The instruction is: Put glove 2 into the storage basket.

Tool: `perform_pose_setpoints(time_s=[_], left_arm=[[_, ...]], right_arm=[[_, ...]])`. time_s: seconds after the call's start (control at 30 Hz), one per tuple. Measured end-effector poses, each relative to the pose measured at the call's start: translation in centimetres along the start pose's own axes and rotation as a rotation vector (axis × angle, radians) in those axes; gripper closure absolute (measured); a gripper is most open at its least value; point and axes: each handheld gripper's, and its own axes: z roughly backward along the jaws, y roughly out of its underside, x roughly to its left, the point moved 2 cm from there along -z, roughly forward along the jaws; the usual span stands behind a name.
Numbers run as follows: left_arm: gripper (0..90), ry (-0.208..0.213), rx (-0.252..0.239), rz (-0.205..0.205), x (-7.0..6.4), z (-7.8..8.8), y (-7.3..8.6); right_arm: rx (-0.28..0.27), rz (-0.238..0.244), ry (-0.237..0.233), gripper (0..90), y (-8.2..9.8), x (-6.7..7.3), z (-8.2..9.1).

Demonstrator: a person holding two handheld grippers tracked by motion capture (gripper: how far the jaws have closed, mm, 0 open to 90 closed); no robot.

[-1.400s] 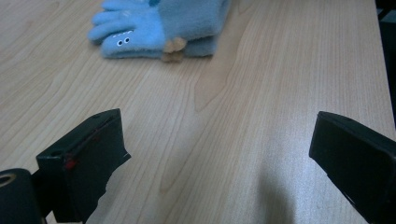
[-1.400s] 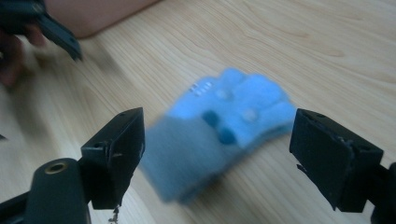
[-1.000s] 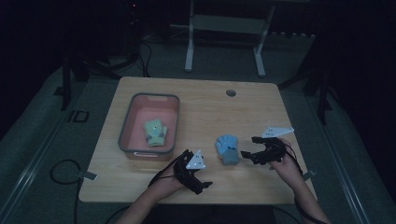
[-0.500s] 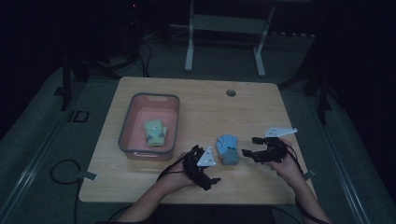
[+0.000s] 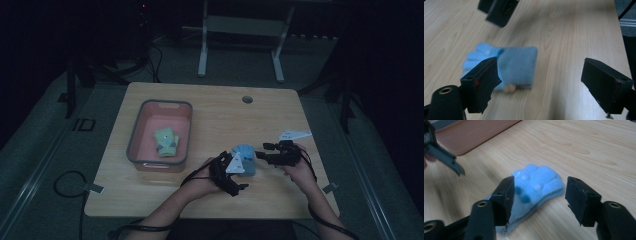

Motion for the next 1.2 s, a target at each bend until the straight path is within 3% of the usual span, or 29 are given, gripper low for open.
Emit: perform_pose_setpoints(time_s=[0.23,0.4,0.57,0.7,0.73,0.87,1.07,1.2], left_arm=[[28.4,0.009,0.046,-0.055,0.3,-2.2,-0.2],[31.9,-0.021,0.106,-0.11,0.8,-4.4,-0.2],[41.0,0.007,0.185,-0.144,1.2,-5.6,0.3],[48.9,0.001,0.196,-0.13,1.6,-5.7,0.3],[55.4,-0.012,0.195,-0.129,1.8,-5.7,0.4],[66.8,0.004,0.166,-0.115,2.1,-5.6,0.8],[71.5,0.029,0.166,-0.112,2.5,-5.5,0.9],[72.9,0.053,0.167,-0.104,2.8,-5.5,0.9]], right_arm=[[0.017,-0.028,0.002,43.5,-0.3,-0.2,-1.5],[0.036,-0.048,0.028,43.4,-0.5,-0.8,-2.8],[0.051,-0.072,0.038,44.5,-0.4,-1.0,-3.2],[0.073,-0.089,0.055,45.5,-0.3,-1.1,-3.5],[0.079,-0.093,0.058,45.5,-0.2,-1.1,-3.6],[0.108,-0.126,0.064,41.2,0.3,-1.1,-4.4],[0.135,-0.174,0.051,39.5,1.4,-0.9,-5.4],[0.147,-0.182,0.043,47.5,1.3,-0.3,-5.6]])
